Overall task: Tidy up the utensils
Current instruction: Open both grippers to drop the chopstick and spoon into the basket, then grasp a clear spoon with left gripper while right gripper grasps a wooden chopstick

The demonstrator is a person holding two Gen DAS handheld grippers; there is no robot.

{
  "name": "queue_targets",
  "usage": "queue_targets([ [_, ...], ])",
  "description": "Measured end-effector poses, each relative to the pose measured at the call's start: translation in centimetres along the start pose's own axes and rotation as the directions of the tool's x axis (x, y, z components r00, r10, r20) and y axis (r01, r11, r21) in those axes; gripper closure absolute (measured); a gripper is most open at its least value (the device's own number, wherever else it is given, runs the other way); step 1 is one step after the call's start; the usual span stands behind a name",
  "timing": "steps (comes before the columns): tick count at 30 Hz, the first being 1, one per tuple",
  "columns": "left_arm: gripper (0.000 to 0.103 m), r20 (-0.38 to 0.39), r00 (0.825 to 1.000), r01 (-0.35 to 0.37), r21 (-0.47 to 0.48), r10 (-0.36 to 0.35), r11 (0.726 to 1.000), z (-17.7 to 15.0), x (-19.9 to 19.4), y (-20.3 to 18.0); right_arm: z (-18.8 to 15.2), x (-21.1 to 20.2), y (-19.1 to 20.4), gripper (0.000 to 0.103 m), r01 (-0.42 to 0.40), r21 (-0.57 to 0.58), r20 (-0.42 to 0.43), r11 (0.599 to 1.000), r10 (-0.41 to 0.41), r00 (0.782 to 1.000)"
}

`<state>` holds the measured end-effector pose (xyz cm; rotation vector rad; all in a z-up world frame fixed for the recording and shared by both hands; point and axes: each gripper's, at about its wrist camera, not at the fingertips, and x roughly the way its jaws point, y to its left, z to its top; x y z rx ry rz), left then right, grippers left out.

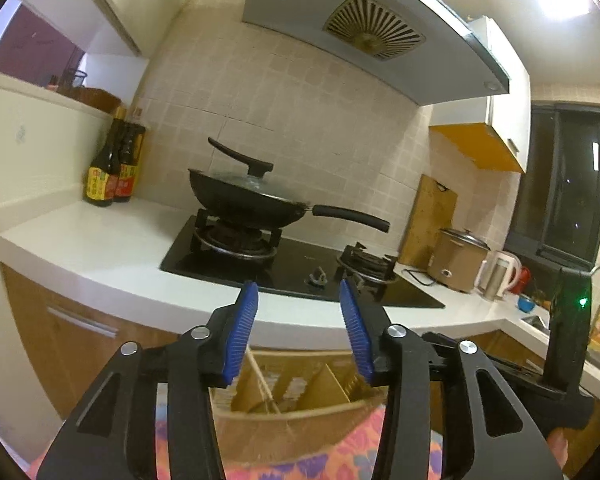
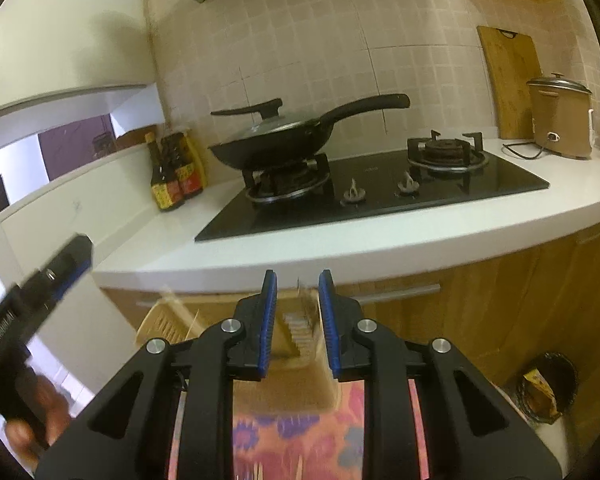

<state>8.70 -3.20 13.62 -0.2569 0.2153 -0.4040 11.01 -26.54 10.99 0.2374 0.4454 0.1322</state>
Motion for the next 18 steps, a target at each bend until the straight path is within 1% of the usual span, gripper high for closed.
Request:
queue_targets([
  [2, 0.057, -0.018, 1.0, 0.008, 0.0, -0.008, 1.0, 0.2, -1.4, 0.1, -0.8, -1.5, 0.2, 0.084, 0.001, -0.012, -0.031, 1.0, -0.001, 1.0],
  [4, 0.055, -0.065, 0.998, 0.01, 0.005, -0.009, 1.0, 0.1, -2.7, 0.2, -1.6, -2.5, 0.5, 0.084, 0.008, -0.027, -0.068, 1.0, -0.01, 0.998],
  [6, 0.054, -0.129, 0.992, 0.008, 0.021, -0.005, 1.0, -0.5, -3.6, 0.3, -2.7, -3.3, 0.6, 0.084, 0.01, -0.03, -0.114, 1.0, -0.014, 0.993],
  [7, 0.054, -0.164, 0.986, 0.008, 0.031, -0.002, 0.999, -1.0, -4.0, 0.4, -3.3, -3.6, 0.6, 0.084, 0.009, -0.025, -0.131, 1.0, -0.013, 0.991],
  [8, 0.054, -0.214, 0.977, 0.007, 0.047, 0.003, 0.999, -1.9, -4.3, 0.5, -4.2, -3.9, 0.5, 0.084, 0.013, -0.021, -0.156, 1.0, -0.017, 0.988],
  [9, 0.054, -0.248, 0.969, -0.001, 0.058, 0.015, 0.998, -2.6, -4.5, 0.8, -5.0, -3.9, 0.6, 0.084, 0.022, -0.024, -0.185, 0.999, -0.026, 0.982],
  [11, 0.054, -0.317, 0.947, -0.031, 0.082, 0.056, 0.996, -4.3, -4.6, 1.2, -6.8, -3.6, 0.5, 0.084, 0.024, -0.02, -0.254, 0.999, -0.029, 0.967],
  [12, 0.054, -0.362, 0.929, -0.049, 0.089, 0.078, 0.995, -5.5, -4.6, 1.7, -7.6, -3.5, 0.5, 0.084, 0.022, -0.016, -0.28, 1.0, -0.025, 0.96],
  [13, 0.054, -0.392, 0.916, -0.057, 0.085, 0.086, 0.995, -6.3, -4.5, 2.1, -8.4, -3.3, 0.4, 0.084, 0.021, -0.013, -0.307, 1.0, -0.024, 0.952],
  [14, 0.054, -0.421, 0.903, -0.062, 0.077, 0.089, 0.995, -7.1, -4.5, 2.7, -9.5, -3.0, 0.5, 0.084, 0.023, -0.013, -0.339, 1.0, -0.026, 0.941],
  [15, 0.054, -0.466, 0.88, -0.067, 0.066, 0.09, 0.996, -8.3, -4.3, 3.3, -10.3, -2.8, 0.6, 0.084, 0.021, -0.015, -0.364, 1.0, -0.025, 0.931],
  [16, 0.055, -0.49, 0.867, -0.071, 0.06, 0.091, 0.996, -9.0, -4.2, 3.8, -10.8, -2.6, 0.6, 0.084, 0.018, -0.014, -0.382, 1.0, -0.022, 0.924],
  [17, 0.056, -0.523, 0.848, -0.074, 0.048, 0.088, 0.996, -10.0, -3.9, 4.2, -11.7, -2.3, 0.8, 0.084, 0.009, -0.011, -0.41, 1.0, -0.013, 0.912],
  [18, 0.056, -0.544, 0.835, -0.072, 0.039, 0.081, 0.997, -10.6, -3.8, 4.5, -12.3, -2.1, 0.9, 0.084, 0.001, -0.01, -0.427, 1.0, -0.006, 0.904],
])
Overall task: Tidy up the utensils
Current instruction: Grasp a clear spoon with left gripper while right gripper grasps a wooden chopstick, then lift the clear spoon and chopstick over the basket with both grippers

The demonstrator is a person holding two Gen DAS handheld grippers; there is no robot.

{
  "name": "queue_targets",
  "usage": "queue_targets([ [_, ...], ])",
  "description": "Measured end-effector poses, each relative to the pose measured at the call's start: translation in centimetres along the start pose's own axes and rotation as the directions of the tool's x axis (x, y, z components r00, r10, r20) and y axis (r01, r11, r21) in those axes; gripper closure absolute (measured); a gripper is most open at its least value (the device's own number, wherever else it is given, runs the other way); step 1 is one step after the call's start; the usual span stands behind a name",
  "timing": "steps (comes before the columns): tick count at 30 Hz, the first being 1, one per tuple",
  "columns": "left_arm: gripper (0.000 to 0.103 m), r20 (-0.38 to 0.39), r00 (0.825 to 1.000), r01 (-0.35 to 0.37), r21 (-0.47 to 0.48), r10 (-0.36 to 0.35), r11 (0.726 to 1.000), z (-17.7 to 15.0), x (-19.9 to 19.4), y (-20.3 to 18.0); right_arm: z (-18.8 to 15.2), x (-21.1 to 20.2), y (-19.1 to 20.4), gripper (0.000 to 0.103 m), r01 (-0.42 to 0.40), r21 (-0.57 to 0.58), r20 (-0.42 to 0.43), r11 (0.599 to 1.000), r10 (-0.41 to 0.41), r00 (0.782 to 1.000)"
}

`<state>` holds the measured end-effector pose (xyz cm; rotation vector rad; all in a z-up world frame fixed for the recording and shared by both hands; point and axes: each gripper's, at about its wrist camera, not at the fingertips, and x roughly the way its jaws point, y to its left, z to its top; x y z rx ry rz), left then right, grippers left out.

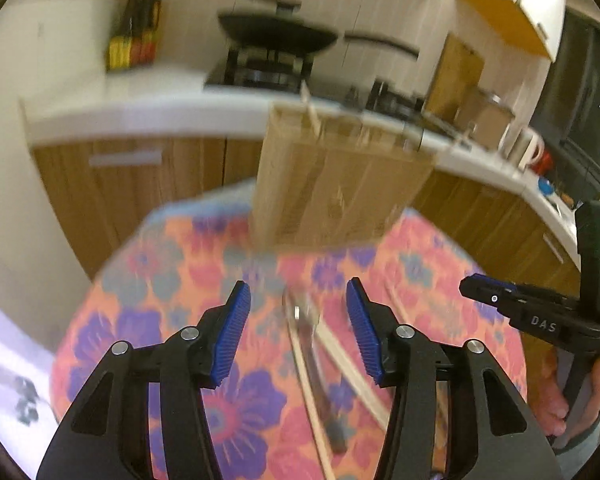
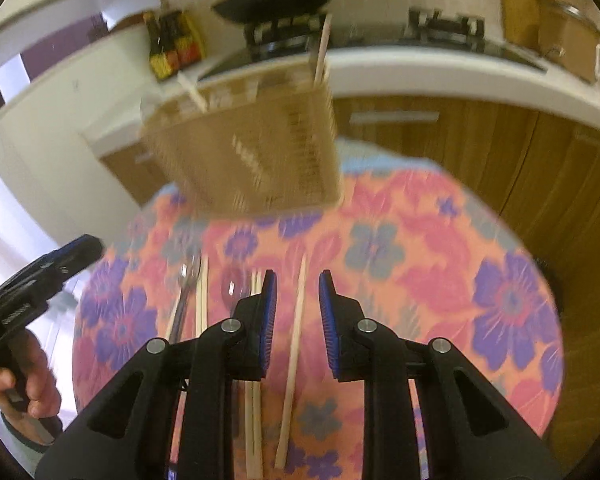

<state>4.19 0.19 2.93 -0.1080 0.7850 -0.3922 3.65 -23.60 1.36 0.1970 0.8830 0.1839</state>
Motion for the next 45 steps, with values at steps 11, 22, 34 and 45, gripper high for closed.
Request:
queue_targets([
  [11, 0.061, -0.252, 0.968, -0.009, 0.03, 0.016, 0.999, -3.7, 5.9, -0.7, -3.5, 5.2, 1.3, 0.084, 0.015, 0.004, -0.21, 1.0, -0.013, 0.978],
  [22, 0.077, -0.26, 0.954, -0.116, 0.148, 0.152, 0.982, -3.1, 7.6, -2.9, -3.9, 6.7, 3.0, 0.094, 0.118, -0.104, -0.219, 0.988, -0.139, 0.966],
  [34, 0.093, -0.201, 0.973, -0.085, 0.133, 0.111, 0.987, -2.6, 6.6, -2.9, -4.0, 6.1, 2.7, 0.099, 0.104, -0.085, -0.19, 0.991, -0.119, 0.975],
  [45, 0.093, -0.22, 0.971, -0.088, 0.012, 0.088, 0.996, -3.3, 3.1, 1.7, -4.1, 4.6, -0.3, 0.099, 0.071, -0.036, -0.221, 0.997, -0.077, 0.972],
])
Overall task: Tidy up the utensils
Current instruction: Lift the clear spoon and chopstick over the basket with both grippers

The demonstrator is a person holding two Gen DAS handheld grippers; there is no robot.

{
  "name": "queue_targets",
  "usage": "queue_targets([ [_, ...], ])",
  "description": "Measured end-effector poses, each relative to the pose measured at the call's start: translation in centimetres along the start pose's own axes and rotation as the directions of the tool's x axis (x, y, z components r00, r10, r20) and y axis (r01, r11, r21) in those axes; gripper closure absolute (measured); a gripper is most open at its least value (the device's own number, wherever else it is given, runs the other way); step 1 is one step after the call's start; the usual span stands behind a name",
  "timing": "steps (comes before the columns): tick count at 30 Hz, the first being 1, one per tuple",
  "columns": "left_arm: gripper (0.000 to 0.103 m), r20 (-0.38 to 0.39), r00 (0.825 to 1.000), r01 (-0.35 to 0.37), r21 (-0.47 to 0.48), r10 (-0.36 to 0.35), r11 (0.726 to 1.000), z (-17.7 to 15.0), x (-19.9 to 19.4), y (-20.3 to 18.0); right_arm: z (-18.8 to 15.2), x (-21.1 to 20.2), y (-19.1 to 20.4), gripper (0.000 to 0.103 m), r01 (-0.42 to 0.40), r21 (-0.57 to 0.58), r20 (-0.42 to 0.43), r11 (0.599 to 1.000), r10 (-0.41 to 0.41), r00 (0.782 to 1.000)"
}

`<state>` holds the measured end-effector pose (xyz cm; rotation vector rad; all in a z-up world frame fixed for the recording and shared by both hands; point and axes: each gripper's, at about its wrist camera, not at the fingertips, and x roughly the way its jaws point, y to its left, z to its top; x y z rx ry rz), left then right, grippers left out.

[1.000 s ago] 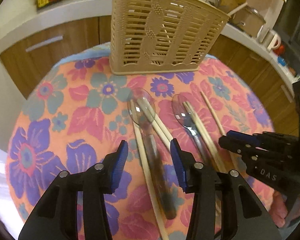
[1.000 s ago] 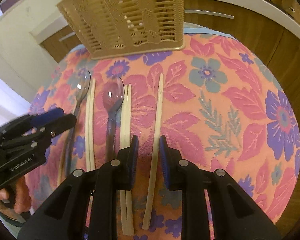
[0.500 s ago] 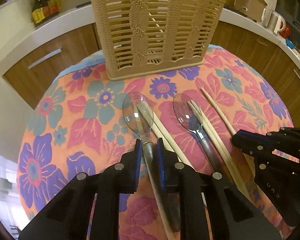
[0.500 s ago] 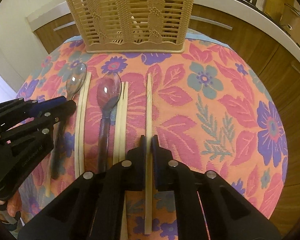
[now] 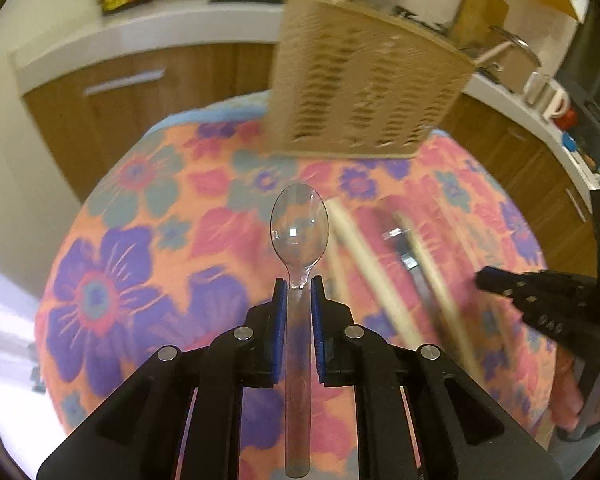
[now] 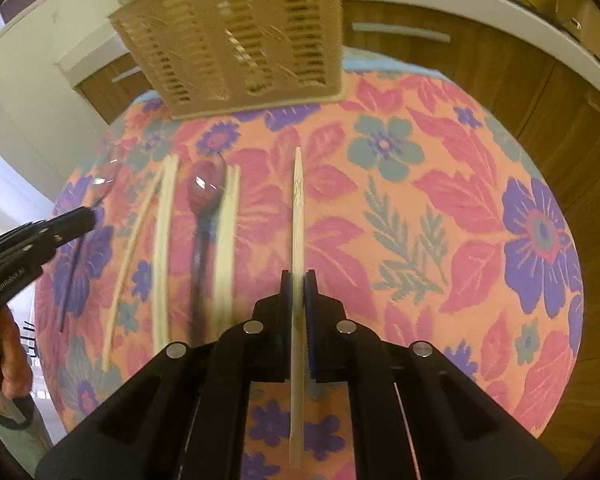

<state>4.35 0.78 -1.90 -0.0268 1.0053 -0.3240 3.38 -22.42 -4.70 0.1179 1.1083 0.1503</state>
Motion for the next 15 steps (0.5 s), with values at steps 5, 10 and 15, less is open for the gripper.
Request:
queue_targets([
  [5, 0.093, -0.049, 0.998, -0.029, 0.013, 0.029, 1.0, -1.2, 1.1, 1.0, -0.7, 0.5, -0.7, 0.098, -0.007, 0.014, -0.035, 1.0, 0.007, 0.999],
  [10, 0.087, -0.06, 0.997, -0.045, 0.054, 0.048, 0.998, -1.5, 1.2, 0.6, 0.0, 0.8, -0.4, 0.092, -0.01, -0.011, -0.102, 1.0, 0.009, 0.995],
  [15, 0.081, -0.07, 0.992, -0.091, 0.128, 0.101, 0.988, -1.7, 1.3, -0.4, 1.3, 1.3, 0.6, 0.086, 0.009, -0.074, -0.145, 0.997, -0.019, 0.989],
])
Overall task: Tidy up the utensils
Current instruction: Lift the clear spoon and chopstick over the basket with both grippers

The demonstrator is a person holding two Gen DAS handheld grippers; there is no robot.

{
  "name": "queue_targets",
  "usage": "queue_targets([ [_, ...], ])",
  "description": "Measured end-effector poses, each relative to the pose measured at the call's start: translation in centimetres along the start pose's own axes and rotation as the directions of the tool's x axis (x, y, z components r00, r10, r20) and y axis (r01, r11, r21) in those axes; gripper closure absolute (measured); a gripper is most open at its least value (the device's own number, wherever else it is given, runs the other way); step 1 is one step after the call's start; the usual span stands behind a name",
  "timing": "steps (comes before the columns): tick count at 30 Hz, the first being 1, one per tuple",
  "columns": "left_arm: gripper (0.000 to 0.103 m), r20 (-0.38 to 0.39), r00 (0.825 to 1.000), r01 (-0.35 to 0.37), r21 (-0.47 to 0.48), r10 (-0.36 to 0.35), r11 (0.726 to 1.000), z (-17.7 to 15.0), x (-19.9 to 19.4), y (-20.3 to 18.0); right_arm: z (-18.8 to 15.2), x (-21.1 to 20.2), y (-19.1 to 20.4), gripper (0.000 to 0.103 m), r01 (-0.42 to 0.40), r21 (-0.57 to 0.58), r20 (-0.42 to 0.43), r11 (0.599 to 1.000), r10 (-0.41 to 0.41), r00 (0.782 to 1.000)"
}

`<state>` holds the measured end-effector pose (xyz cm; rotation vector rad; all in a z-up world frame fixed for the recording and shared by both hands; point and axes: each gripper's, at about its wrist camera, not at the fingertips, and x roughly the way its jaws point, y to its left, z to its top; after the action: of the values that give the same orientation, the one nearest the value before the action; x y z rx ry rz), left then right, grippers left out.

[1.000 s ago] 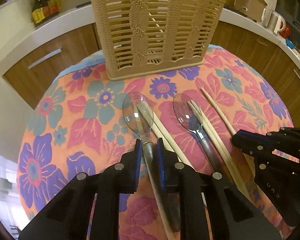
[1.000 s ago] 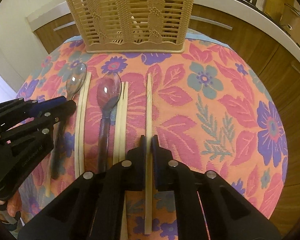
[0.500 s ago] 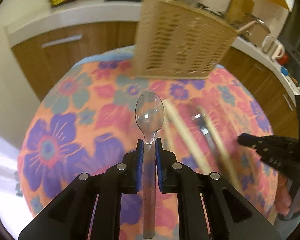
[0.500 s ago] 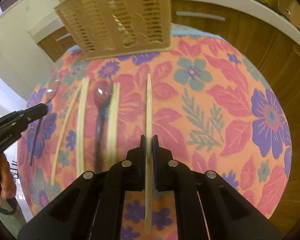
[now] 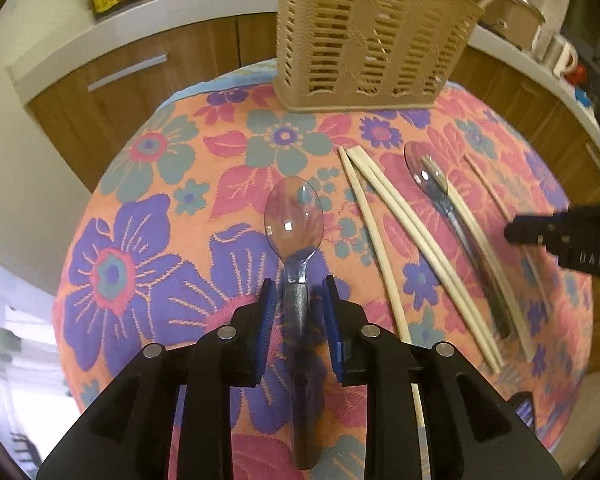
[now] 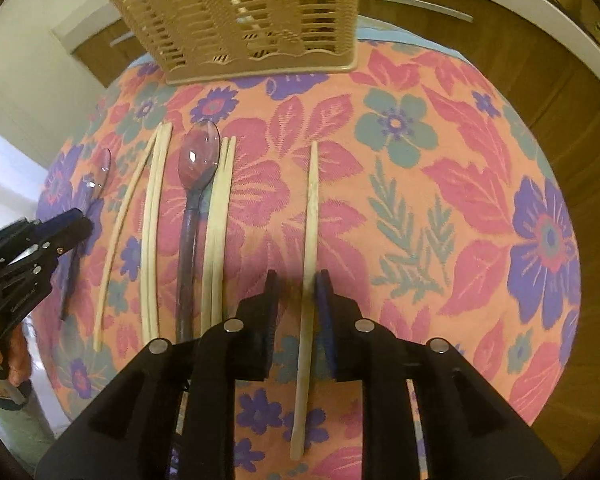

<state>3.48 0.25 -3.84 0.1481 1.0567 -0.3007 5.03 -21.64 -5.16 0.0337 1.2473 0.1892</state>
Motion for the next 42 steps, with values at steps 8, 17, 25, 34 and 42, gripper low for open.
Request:
queue_targets([
  [8, 0.084, -0.015, 0.997, -0.079, 0.084, 0.08, 0.993, 0.5, 0.5, -1.6, 1.2, 0.5, 1.0, 0.097, 0.051, -0.039, -0.037, 0.998, -0.052, 0.998],
  [17, 0.093, 0.115, 0.993, -0.023, 0.061, 0.016, 0.998, 0.8, -2.1, -2.0, 0.2, -1.2, 1.0, 0.099, -0.041, -0.04, 0.052, 0.998, 0.043, 0.998],
  [25, 0.093, 0.334, 0.935, 0.108, 0.046, -0.117, 0.993, 3.6, -8.8, -2.6, 0.1, -7.7, 1.2, 0.099, -0.129, -0.108, 0.237, 0.986, 0.151, 0.96],
  [34, 0.093, 0.487, 0.817, 0.263, 0.16, -0.308, 0.951, 10.4, -13.5, -4.2, 3.7, -16.3, -0.1, 0.099, -0.242, -0.146, 0.534, 0.959, 0.282, 0.797],
  [42, 0.093, 0.661, 0.69, 0.303, 0.106, -0.295, 0.947, 16.6, -14.1, -4.5, 10.0, -18.8, 0.3, 0.099, -0.217, -0.14, 0.694, 0.966, 0.251, 0.675],
])
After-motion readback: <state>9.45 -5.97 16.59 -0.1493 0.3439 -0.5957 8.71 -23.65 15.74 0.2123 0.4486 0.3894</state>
